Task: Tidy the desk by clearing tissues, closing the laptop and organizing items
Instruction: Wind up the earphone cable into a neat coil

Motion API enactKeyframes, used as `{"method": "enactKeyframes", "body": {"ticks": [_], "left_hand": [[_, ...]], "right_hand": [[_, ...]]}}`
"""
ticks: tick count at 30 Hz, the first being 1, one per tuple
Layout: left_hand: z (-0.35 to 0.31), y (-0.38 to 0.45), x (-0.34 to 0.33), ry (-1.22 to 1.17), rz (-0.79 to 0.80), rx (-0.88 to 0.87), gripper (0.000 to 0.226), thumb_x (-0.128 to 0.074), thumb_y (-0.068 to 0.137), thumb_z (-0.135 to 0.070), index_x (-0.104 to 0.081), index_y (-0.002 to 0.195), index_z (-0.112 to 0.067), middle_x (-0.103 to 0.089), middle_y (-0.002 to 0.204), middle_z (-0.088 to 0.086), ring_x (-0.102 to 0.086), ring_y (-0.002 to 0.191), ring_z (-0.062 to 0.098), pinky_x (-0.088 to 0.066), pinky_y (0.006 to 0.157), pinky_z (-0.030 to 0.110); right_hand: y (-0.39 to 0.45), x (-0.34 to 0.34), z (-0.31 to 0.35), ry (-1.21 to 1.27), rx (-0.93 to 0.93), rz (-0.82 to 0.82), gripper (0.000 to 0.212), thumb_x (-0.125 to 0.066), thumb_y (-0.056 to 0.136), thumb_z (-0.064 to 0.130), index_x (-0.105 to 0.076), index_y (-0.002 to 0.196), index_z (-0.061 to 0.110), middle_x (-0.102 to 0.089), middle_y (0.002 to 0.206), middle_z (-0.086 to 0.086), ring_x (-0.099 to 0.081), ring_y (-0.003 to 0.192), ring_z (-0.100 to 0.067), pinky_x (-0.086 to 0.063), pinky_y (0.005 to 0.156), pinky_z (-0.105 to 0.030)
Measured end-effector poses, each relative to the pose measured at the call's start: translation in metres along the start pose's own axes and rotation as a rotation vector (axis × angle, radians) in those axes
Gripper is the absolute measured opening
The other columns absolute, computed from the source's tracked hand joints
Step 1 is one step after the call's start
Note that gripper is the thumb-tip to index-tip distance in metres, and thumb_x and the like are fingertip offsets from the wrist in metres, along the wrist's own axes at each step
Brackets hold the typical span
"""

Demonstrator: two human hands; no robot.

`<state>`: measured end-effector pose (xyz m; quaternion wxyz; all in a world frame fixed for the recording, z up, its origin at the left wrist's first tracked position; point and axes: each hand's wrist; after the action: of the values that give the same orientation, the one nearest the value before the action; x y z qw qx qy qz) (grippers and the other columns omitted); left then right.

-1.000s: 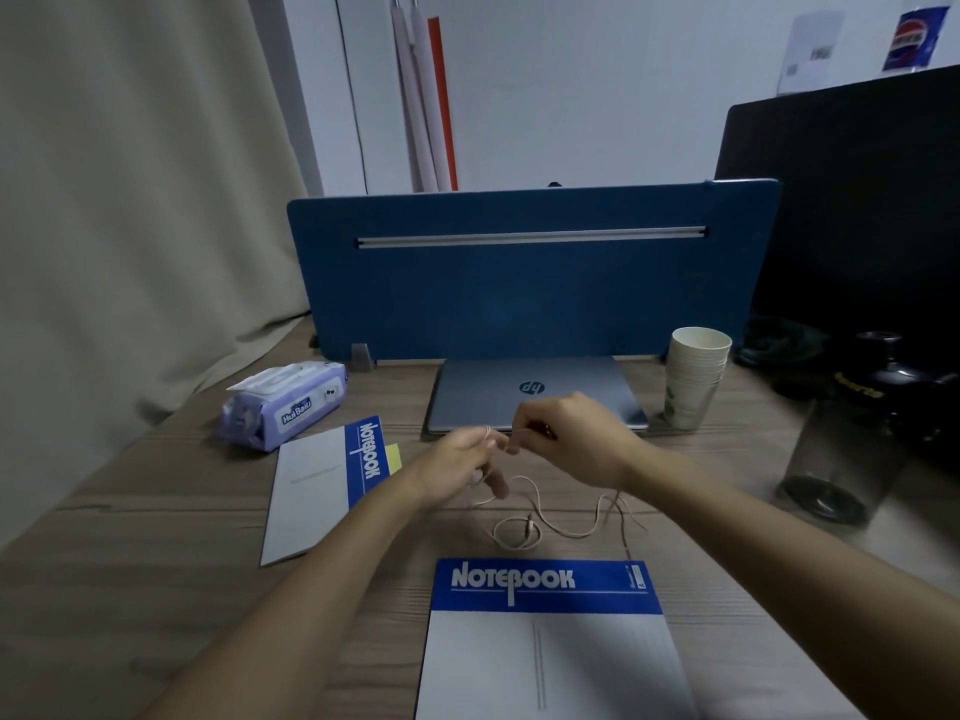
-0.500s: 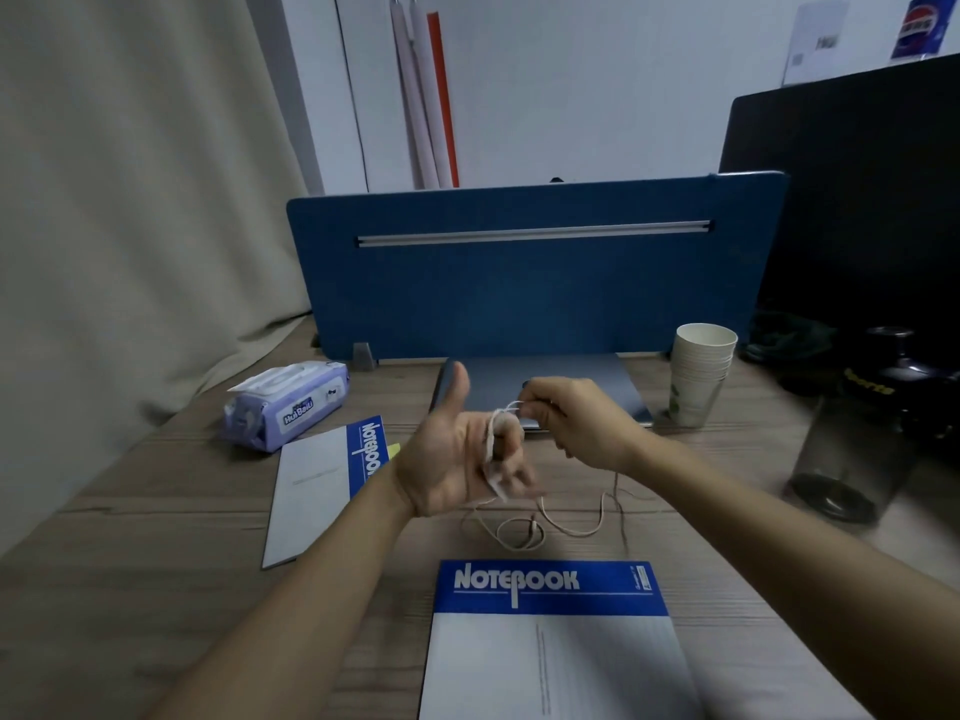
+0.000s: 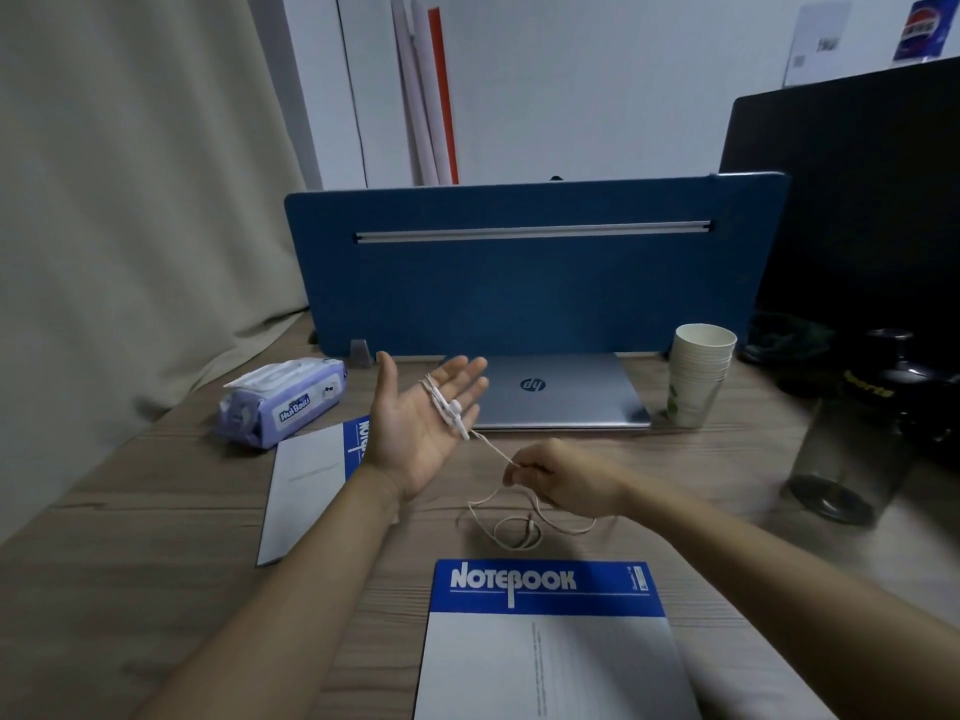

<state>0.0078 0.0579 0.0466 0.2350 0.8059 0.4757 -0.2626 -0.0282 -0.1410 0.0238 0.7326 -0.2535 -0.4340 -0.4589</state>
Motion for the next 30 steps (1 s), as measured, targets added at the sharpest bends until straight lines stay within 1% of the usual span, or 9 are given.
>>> {"method": "enactKeyframes", "body": {"ticks": [4,7,10,13,16,21,25,27,30], "left_hand": [[-0.001,0.001,0.002,0.076,-0.087,-0.057,0.087,-0.025,0.088,-0.075,-0.05,0.137,-0.008,-0.057,0.14,0.008,-0.044,0.136,0.024,-0.025,0.111,0.04],[0.005,0.0,0.001,0.421,-0.115,-0.054,0.079,-0.016,0.091,-0.067,-0.052,0.132,-0.01,-0.056,0.14,0.004,-0.041,0.139,0.019,-0.023,0.113,0.038],[0.017,-0.007,0.002,0.888,0.011,0.089,0.077,-0.009,0.088,-0.07,-0.055,0.126,-0.021,-0.058,0.135,-0.003,-0.046,0.132,0.01,-0.025,0.117,0.041],[0.025,-0.014,0.004,1.047,0.146,0.317,0.091,-0.007,0.074,-0.088,-0.058,0.125,-0.032,-0.058,0.135,-0.003,-0.051,0.123,0.001,-0.025,0.118,0.041],[0.03,-0.015,0.006,1.039,0.184,0.465,0.104,-0.005,0.067,-0.095,-0.053,0.136,-0.033,-0.058,0.138,0.001,-0.042,0.137,0.019,-0.018,0.118,0.052],[0.025,-0.015,-0.005,0.788,0.33,0.469,0.103,-0.003,0.081,-0.082,-0.066,0.097,-0.001,-0.06,0.079,0.016,-0.058,0.08,0.024,-0.041,0.088,0.04],[0.018,-0.018,-0.009,0.628,0.358,0.494,0.095,-0.009,0.08,-0.083,-0.062,0.087,-0.005,-0.046,0.055,0.002,-0.053,0.075,0.026,-0.039,0.088,0.04],[0.013,-0.021,-0.011,0.548,0.342,0.483,0.081,-0.017,0.088,-0.076,-0.062,0.084,-0.009,-0.044,0.054,0.0,-0.056,0.077,0.026,-0.043,0.089,0.04],[0.01,-0.025,-0.011,0.399,0.334,0.41,0.031,-0.05,0.096,-0.037,-0.065,0.089,-0.011,-0.051,0.06,0.0,-0.064,0.083,0.024,-0.053,0.089,0.039]], "right_hand": [[-0.004,-0.001,0.004,-0.054,0.016,0.134,0.025,-0.046,0.101,0.023,-0.068,0.108,0.015,-0.066,0.089,0.007,-0.057,0.074,-0.004,-0.041,0.067,-0.018],[-0.006,0.0,0.012,-0.09,0.072,0.185,0.024,-0.05,0.099,0.025,-0.069,0.108,0.015,-0.07,0.102,0.001,-0.062,0.086,-0.011,-0.047,0.076,-0.024],[-0.007,0.01,0.022,-0.124,0.144,0.149,0.017,-0.054,0.096,0.026,-0.07,0.1,0.02,-0.067,0.087,0.014,-0.06,0.076,0.004,-0.045,0.067,-0.016],[-0.008,0.026,0.03,-0.107,0.186,-0.004,0.014,-0.057,0.092,0.02,-0.068,0.085,0.024,-0.059,0.069,0.022,-0.056,0.063,0.009,-0.04,0.058,-0.009],[-0.008,0.035,0.029,-0.105,0.172,-0.153,0.012,-0.061,0.09,0.022,-0.068,0.08,0.02,-0.067,0.07,0.01,-0.059,0.062,-0.004,-0.046,0.059,-0.024],[-0.006,0.038,0.018,-0.043,0.125,-0.358,0.01,-0.068,0.088,0.029,-0.069,0.083,0.021,-0.064,0.072,0.01,-0.057,0.067,-0.006,-0.047,0.063,-0.032],[-0.003,0.036,0.007,0.087,0.059,-0.424,0.009,-0.067,0.089,0.026,-0.071,0.086,0.019,-0.068,0.078,0.008,-0.06,0.073,-0.007,-0.049,0.068,-0.03],[-0.004,0.035,0.003,0.114,0.048,-0.439,0.01,-0.064,0.091,0.024,-0.071,0.088,0.018,-0.068,0.08,0.008,-0.059,0.072,-0.007,-0.047,0.066,-0.025],[-0.004,0.032,0.0,0.121,0.031,-0.399,0.013,-0.06,0.094,0.025,-0.071,0.089,0.021,-0.067,0.078,0.01,-0.059,0.071,-0.006,-0.043,0.063,-0.02]]}}
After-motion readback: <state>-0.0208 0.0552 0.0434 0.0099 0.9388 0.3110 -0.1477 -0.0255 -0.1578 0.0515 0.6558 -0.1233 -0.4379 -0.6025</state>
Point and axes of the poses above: each hand's wrist, its own y-axis towards the middle knuckle, its own x-axis out of the back of the hand, z = x × y
